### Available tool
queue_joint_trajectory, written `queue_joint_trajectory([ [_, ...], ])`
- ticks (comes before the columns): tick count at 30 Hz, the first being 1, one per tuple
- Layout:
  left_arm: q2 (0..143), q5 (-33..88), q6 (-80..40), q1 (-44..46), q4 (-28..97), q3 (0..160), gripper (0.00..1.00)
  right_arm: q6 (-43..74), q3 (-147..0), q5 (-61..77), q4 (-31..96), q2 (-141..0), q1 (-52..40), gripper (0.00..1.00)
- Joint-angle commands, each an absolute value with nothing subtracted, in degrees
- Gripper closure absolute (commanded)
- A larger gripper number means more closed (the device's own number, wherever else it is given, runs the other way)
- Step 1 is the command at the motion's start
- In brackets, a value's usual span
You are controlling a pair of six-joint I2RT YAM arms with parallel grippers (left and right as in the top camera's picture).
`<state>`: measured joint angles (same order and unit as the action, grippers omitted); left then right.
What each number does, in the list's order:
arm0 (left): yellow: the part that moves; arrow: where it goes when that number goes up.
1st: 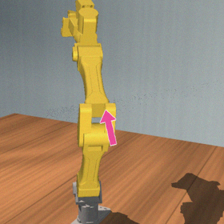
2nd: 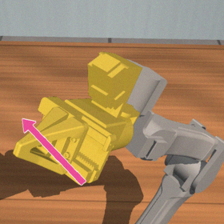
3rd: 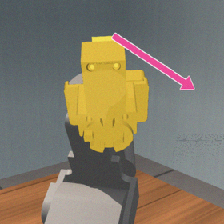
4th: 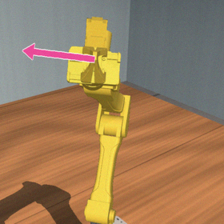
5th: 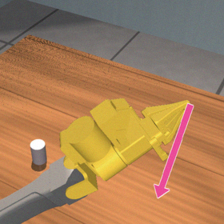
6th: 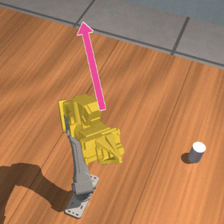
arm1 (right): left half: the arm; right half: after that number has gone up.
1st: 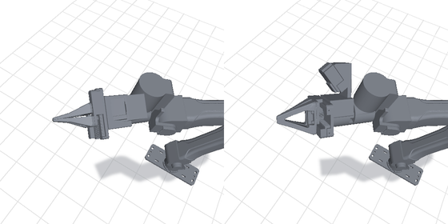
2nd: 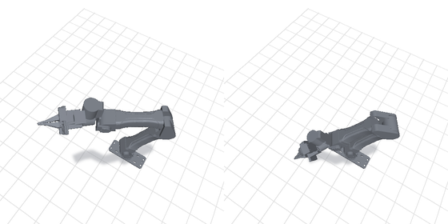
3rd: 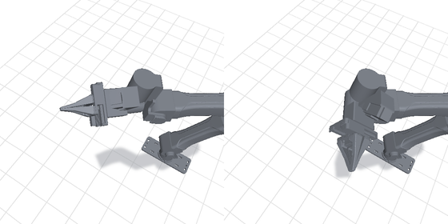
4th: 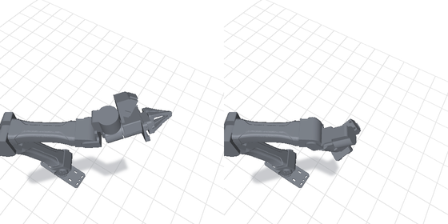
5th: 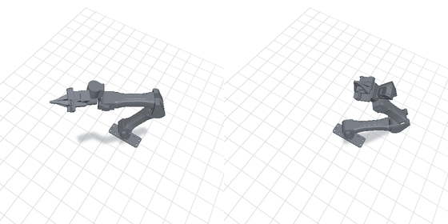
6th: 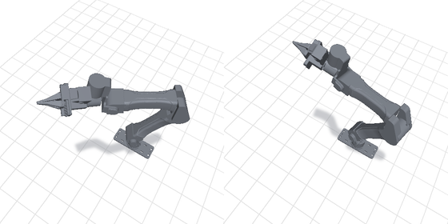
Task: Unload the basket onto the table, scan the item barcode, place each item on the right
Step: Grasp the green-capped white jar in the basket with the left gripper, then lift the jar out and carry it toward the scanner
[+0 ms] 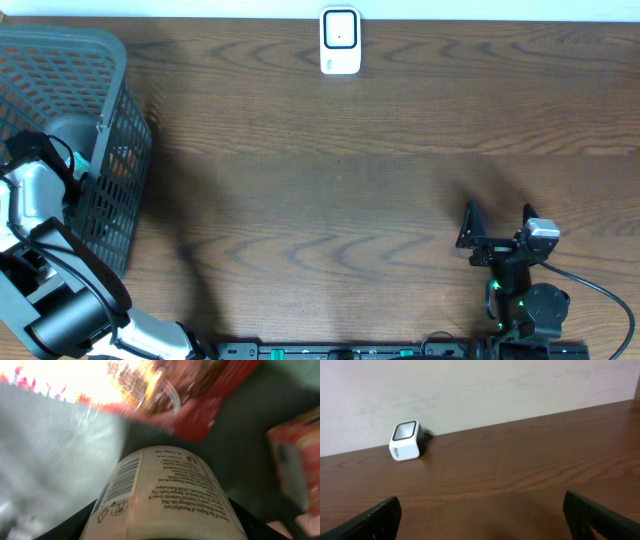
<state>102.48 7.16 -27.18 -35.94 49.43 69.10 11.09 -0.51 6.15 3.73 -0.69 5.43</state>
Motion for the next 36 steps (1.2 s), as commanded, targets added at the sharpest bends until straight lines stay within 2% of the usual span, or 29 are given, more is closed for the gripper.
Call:
queue_joint_trajectory([
  [1,100.9,6.8,-26.8,-37.1,53.1,74.1,0.4,10.4,-0.3,5.9,3.8,-0.4,5.0,0.01],
  [8,92.3,6.8,-25.6,-39.6,59.7,85.0,0.39,10.5,-0.3,5.9,3.8,-0.4,5.0,0.01],
  [15,79.2,7.4,-26.9,-40.6,60.2,89.6,0.39,10.4,-0.3,5.9,3.8,-0.4,5.0,0.01],
  [26,63.9,28.3,-30.8,-39.6,52.3,89.6,0.39,10.5,-0.3,5.9,3.8,-0.4,5.0,0.01],
  [30,62.8,33.1,-33.4,-34.5,50.2,89.5,0.39,10.4,-0.3,5.9,3.8,-0.4,5.0,0.01],
  [36,66.0,31.2,-33.8,-19.4,49.8,89.5,0.39,10.4,-0.3,5.9,3.8,-0.4,5.0,0.01],
])
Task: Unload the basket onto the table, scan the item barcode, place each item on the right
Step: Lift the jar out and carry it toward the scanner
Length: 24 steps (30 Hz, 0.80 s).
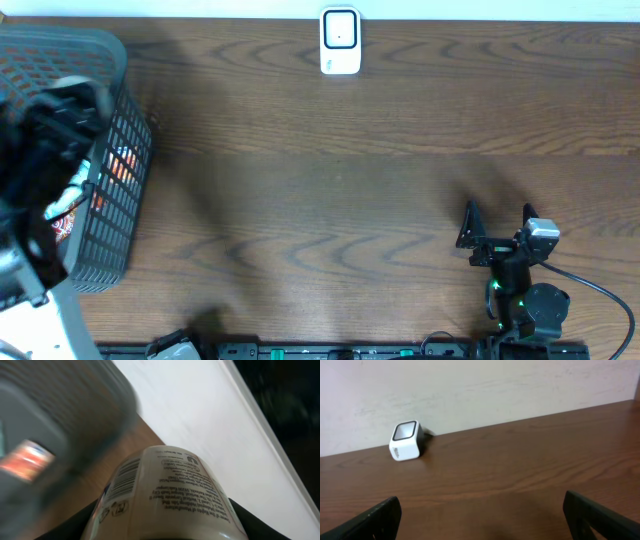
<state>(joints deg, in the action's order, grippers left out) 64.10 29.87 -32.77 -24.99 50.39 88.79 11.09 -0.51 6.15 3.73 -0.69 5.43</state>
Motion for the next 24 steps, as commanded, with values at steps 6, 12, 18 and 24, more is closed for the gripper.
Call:
queue_joint_trajectory([
  [6,72.3,18.4,-37.7,-2.8,52.2,88.8,0.39,10.4,-0.3,5.9,3.8,-0.4,5.0,0.01],
  [12,78.8,5.2,-46.2,10.4,53.5,88.2,0.39,10.5,-0.3,5.9,3.8,-0.4,5.0,0.01],
  [18,86.5,-5.3,-59.5,21.7,53.9,88.2,0.39,10.5,-0.3,5.9,3.8,-0.4,5.0,0.01],
  [24,95.5,-11.7,-73.1,30.5,53.9,88.1,0.39,10.5,-0.3,5.9,3.8,-0.4,5.0,0.01],
])
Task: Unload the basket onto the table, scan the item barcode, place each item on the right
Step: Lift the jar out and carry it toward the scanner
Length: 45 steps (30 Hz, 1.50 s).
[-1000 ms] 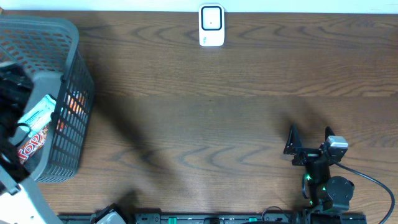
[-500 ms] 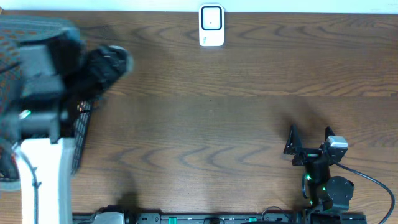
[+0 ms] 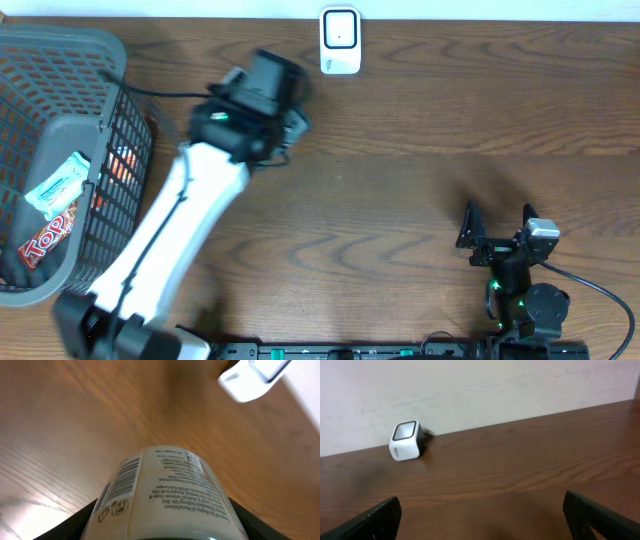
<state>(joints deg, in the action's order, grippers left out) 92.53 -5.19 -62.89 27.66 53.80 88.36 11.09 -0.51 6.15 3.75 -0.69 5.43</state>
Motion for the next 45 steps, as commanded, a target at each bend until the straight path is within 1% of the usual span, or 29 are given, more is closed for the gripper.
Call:
queue_joint_trajectory([
  [1,97.1,-11.9,-74.7,31.6,53.9,88.1,0.39,10.5,-0.3,5.9,3.8,-0.4,5.0,0.01],
  [8,107.2,-11.4,-85.0,36.1,53.9,88.1,0.39,10.4,-0.3,5.9,3.8,-0.4,5.0,0.01],
  [15,112.6,-8.1,-95.1,37.2,53.4,88.1,0.39,10.4,-0.3,5.9,3.8,-0.4,5.0,0.01],
  [27,113.4,-7.5,-100.5,37.2,53.2,83.8,0.39,10.4,-0.3,5.9,3.8,-0.4,5.0,0.01],
  [29,113.4,-6.1,-101.7,37.2,51.7,81.8,0.39,10.5,-0.3,5.9,3.8,-0.4,5.0,0.01],
  [36,113.5,3.0,-105.9,37.2,39.5,74.3,0.38,10.4,-0.3,5.9,3.8,-0.4,5.0,0.01],
  [37,113.5,4.1,-106.9,37.2,38.0,73.5,0.37,10.5,-0.3,5.9,3.8,-0.4,5.0,0.01],
  [38,113.5,5.1,-108.1,37.2,37.1,72.9,0.3,10.5,-0.3,5.9,3.8,-0.4,5.0,0.01],
  [41,113.5,7.1,-111.2,37.2,35.7,72.7,0.06,10.5,-0.3,5.9,3.8,-0.4,5.0,0.01],
  [42,113.5,7.7,-111.6,37.1,35.1,72.7,0.0,10.4,-0.3,5.9,3.8,-0.4,5.0,0.01],
  [43,113.5,8.4,-111.6,37.1,34.1,72.7,0.02,10.4,-0.3,5.9,3.8,-0.4,5.0,0.01],
  [45,113.4,9.7,-111.5,37.1,32.4,72.7,0.02,10.4,-0.3,5.9,3.8,-0.4,5.0,0.01],
])
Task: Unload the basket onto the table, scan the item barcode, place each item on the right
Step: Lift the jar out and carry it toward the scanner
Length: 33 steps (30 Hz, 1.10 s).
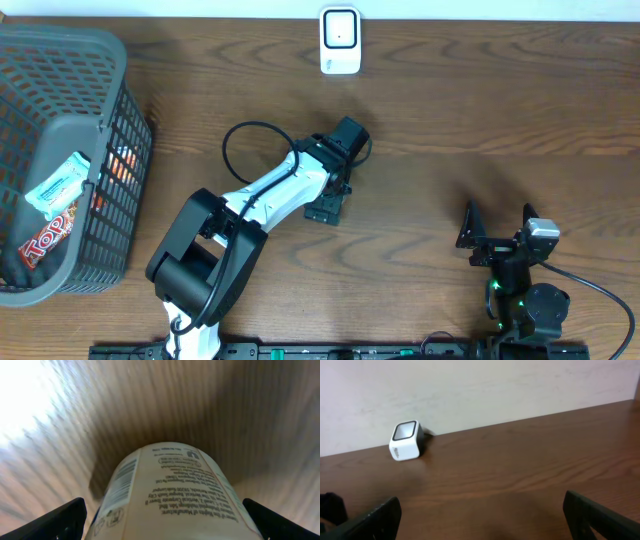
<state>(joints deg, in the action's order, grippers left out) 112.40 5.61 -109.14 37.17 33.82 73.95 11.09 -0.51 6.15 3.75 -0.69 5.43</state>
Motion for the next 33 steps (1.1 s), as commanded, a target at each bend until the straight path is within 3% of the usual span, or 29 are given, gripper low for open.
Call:
queue_joint_trajectory([
  [1,113.4,10.2,-111.5,37.1,32.2,72.7,0.02,10.4,-0.3,5.9,3.8,-0.4,5.0,0.01],
  [17,108.9,3.9,-101.9,37.0,32.4,72.9,0.02,10.5,-0.3,5.9,3.8,-0.4,5.0,0.01],
  [33,104.4,0.5,-76.8,36.4,35.2,76.5,0.02,10.4,-0.3,5.9,3.8,-0.4,5.0,0.01],
])
